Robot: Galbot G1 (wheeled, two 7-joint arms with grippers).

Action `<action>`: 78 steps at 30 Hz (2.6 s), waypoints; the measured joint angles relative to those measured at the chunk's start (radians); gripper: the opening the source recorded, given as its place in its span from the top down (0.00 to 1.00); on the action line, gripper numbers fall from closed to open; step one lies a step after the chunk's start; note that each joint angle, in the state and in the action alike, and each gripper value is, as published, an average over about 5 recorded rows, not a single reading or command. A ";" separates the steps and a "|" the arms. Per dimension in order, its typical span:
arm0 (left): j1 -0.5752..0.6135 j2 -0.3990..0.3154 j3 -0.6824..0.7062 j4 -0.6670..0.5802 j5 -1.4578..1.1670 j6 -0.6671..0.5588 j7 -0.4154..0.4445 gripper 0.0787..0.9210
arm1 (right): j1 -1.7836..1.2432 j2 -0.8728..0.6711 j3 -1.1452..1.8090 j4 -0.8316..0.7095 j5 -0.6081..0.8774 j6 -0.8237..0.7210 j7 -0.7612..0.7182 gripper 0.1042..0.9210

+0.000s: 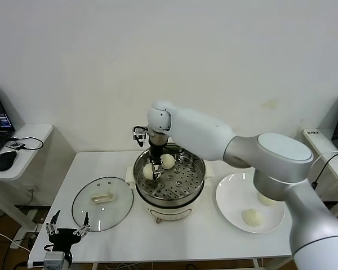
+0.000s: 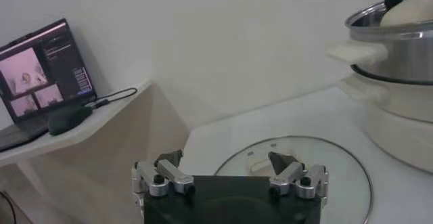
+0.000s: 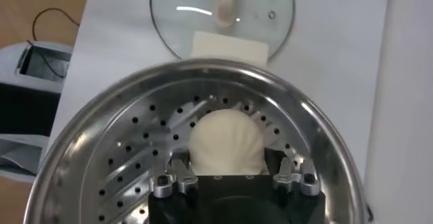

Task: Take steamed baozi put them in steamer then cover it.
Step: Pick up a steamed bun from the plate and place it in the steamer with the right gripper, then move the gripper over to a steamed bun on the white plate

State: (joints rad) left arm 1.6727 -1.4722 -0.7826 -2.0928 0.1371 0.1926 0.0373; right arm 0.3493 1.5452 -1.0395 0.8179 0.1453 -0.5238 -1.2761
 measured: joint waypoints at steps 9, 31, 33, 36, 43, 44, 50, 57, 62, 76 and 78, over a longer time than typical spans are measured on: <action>-0.004 -0.002 0.002 0.006 0.001 0.000 0.001 0.12 | -0.008 0.004 0.026 -0.002 -0.006 -0.007 0.013 0.13; 0.019 -0.008 0.007 -0.007 -0.026 0.025 0.022 0.12 | 0.177 -0.514 -0.006 0.472 0.007 0.026 -0.041 0.12; 0.020 -0.008 0.007 -0.011 -0.029 0.031 0.025 0.12 | 0.176 -0.583 -0.001 0.517 0.000 0.032 -0.045 0.12; 0.024 -0.008 0.010 -0.018 -0.031 0.038 0.028 0.12 | 0.156 -0.680 0.014 0.578 -0.017 0.043 -0.052 0.12; 0.044 -0.001 0.018 -0.027 -0.029 0.045 0.030 0.12 | 0.023 -0.853 0.101 0.666 -0.094 0.070 -0.058 0.12; 0.046 -0.001 0.018 -0.028 -0.027 0.046 0.030 0.12 | -0.005 -0.868 0.118 0.672 -0.107 0.074 -0.057 0.12; 0.057 -0.001 0.018 -0.029 -0.021 0.047 0.031 0.12 | -0.170 -0.929 0.214 0.682 -0.186 0.096 -0.052 0.12; 0.060 -0.006 0.021 -0.013 -0.011 0.048 0.031 0.12 | -0.310 -0.943 0.278 0.652 -0.264 0.115 -0.041 0.12; 0.059 -0.009 0.023 0.001 -0.008 0.048 0.031 0.12 | -0.375 -0.931 0.302 0.622 -0.298 0.117 -0.031 0.12; 0.050 -0.002 0.019 0.038 -0.008 0.047 0.030 0.12 | -0.470 -0.902 0.329 0.567 -0.352 0.133 -0.028 0.12; 0.048 -0.002 0.019 0.043 -0.008 0.047 0.030 0.12 | -0.479 -0.900 0.333 0.560 -0.358 0.136 -0.027 0.12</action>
State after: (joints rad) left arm 1.7205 -1.4738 -0.7636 -2.0500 0.1288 0.2396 0.0676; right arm -0.1300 0.6456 -0.7064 1.3775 -0.2126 -0.3881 -1.3026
